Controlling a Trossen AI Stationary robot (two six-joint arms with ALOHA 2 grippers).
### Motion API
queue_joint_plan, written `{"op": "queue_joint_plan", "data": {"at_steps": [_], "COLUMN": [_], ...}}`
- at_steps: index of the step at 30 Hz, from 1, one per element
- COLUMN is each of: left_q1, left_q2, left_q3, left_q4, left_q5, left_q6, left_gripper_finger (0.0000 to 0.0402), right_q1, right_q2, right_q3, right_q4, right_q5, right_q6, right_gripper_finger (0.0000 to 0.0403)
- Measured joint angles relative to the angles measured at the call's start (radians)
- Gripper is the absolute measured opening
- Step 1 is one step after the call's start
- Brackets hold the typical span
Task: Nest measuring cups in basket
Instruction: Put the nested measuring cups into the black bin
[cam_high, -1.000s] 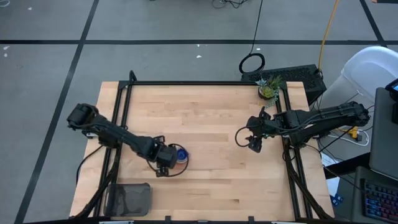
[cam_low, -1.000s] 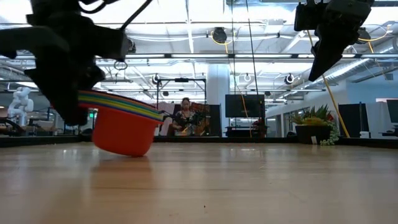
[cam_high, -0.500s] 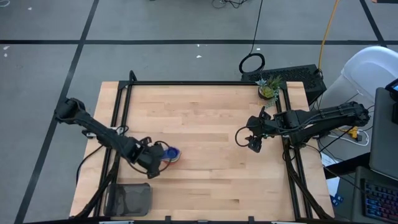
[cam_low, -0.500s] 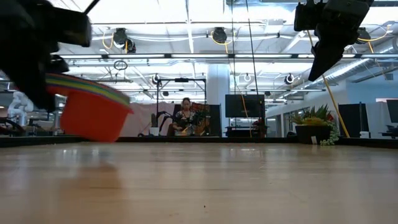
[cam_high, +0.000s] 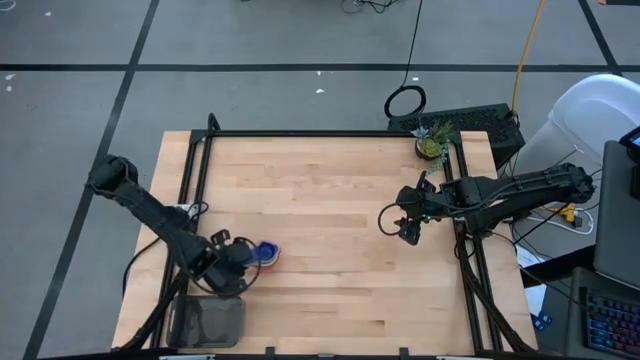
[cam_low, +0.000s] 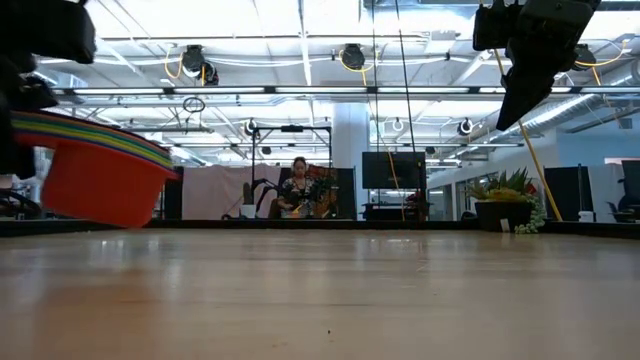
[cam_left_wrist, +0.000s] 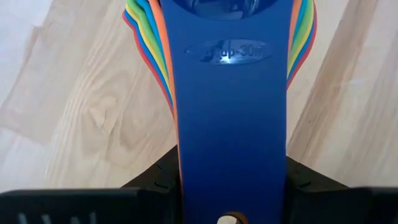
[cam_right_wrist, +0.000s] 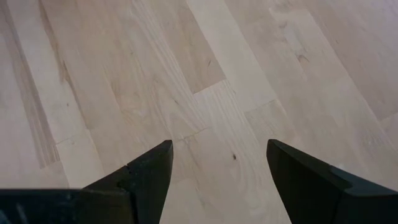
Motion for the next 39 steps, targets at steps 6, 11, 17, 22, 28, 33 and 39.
{"op": "queue_joint_plan", "data": {"at_steps": [6, 11, 17, 22, 28, 33, 39], "left_q1": [-0.093, -0.178, -0.262, -0.34, -0.45, -0.513, -0.579], "left_q2": [-0.001, -0.001, -0.001, -0.001, -0.001, -0.002, -0.001], "left_q3": [0.0, 0.005, 0.032, 0.051, 0.051, 0.051, 0.06], "left_q4": [-0.023, -0.075, -0.144, -0.208, -0.236, -0.251, -0.292], "left_q5": [-0.037, -0.096, -0.148, -0.161, -0.16, -0.158, -0.123], "left_q6": [-0.138, -0.263, -0.377, -0.492, -0.646, -0.702, -0.754], "left_gripper_finger": [0.0137, 0.0137, 0.0137, 0.0137, 0.0137, 0.0137, 0.0137], "right_q1": [0.0, 0.0, 0.0, 0.0, 0.0, 0.0, 0.0], "right_q2": [0.0, 0.0, 0.0, 0.0, 0.0, 0.0, 0.0], "right_q3": [0.0, 0.0, 0.0, 0.0, 0.0, 0.0, 0.0], "right_q4": [0.0, -0.001, -0.001, -0.001, -0.002, -0.002, -0.007], "right_q5": [0.0, 0.0, 0.0, 0.0, 0.0, 0.0, 0.0], "right_q6": [0.008, 0.01, 0.025, 0.03, 0.045, 0.065, 0.08], "right_gripper_finger": [0.0254, 0.0254, 0.0254, 0.0254, 0.0254, 0.0254, 0.0254]}}
